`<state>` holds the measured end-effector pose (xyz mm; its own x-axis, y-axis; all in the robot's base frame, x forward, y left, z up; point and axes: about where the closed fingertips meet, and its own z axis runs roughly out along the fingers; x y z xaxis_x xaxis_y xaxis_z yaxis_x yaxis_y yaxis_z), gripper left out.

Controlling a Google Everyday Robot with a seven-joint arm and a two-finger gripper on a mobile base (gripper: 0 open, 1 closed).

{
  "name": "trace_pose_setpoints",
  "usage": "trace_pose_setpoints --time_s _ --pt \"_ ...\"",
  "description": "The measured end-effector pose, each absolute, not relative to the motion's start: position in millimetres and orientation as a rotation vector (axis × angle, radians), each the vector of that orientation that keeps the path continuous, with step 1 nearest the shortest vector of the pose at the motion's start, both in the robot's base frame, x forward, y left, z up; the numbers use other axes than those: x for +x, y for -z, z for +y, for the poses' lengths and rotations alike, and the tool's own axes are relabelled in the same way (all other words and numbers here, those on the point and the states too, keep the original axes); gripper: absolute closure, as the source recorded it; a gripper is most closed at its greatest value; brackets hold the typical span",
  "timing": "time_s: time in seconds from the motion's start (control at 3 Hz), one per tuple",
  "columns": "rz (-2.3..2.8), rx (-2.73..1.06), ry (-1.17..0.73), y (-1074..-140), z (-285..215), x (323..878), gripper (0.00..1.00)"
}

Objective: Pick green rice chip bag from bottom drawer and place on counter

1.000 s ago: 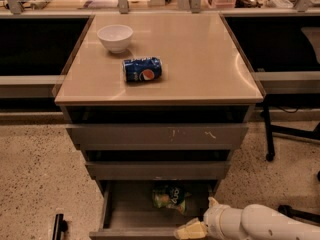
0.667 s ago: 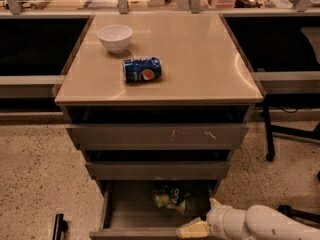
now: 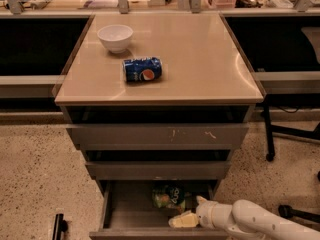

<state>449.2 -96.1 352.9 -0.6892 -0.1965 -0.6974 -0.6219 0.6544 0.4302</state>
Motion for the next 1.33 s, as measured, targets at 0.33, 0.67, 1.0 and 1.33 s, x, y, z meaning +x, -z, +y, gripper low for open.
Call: trace_pose_setpoints --time_s 0.33,0.67,1.0,1.33 --pt "2.253 -0.589 -0.938 -318 -87 470 0.00" --pt "2.251 -0.576 -0.939 -315 -88 474 0.00" --pt "2.265 -0.538 -0.920 -303 -92 479 0.00" --pt "2.256 -0.535 -0.884 -281 -97 496 0.00"
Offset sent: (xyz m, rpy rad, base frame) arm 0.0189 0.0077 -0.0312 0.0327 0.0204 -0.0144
